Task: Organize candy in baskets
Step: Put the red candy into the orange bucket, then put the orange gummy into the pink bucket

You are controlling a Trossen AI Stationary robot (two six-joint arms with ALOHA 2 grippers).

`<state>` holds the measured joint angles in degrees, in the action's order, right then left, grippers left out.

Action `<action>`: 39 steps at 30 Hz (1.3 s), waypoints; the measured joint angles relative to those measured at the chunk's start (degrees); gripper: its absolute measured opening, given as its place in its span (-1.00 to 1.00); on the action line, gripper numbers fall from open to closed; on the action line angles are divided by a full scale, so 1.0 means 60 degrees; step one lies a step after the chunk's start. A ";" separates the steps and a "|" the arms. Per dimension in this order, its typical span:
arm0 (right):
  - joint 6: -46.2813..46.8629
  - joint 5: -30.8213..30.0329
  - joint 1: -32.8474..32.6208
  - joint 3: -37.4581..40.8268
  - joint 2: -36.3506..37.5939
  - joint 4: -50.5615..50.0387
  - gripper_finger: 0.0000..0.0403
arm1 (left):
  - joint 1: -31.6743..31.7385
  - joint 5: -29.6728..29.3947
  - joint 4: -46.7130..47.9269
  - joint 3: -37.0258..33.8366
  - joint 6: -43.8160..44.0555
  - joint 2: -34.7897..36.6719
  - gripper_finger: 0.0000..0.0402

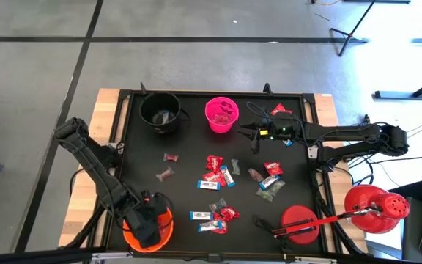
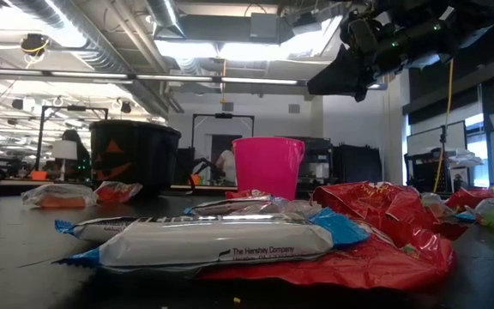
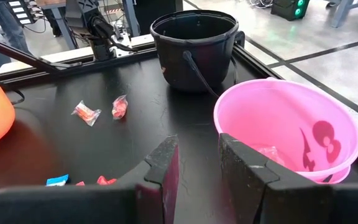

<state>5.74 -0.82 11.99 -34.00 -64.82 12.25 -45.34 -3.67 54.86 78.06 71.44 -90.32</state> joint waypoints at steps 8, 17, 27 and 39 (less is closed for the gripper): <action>0.0000 0.0000 -0.0003 0.0000 0.0000 -0.0076 -0.45 | 0.0212 0.0033 0.1092 0.0000 -0.0069 0.0057 -0.38; -0.0003 0.0000 -0.0004 0.0000 0.0000 -0.0087 -0.45 | 0.1253 -0.1576 0.2675 0.0000 -0.1899 0.0646 -0.38; -0.0004 0.0000 -0.0004 0.0000 -0.0497 -0.0065 -0.45 | 0.3270 -0.3789 0.3392 -0.0846 -0.4359 0.0712 -0.38; 0.0229 0.0567 -0.0004 0.0004 -0.0936 0.0099 -0.45 | 0.4469 -0.2383 -0.0856 -0.4568 -0.5584 0.2600 -0.38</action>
<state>7.11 2.58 11.97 -33.98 -70.43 12.84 -18.53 -17.96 49.72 50.66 37.94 -74.72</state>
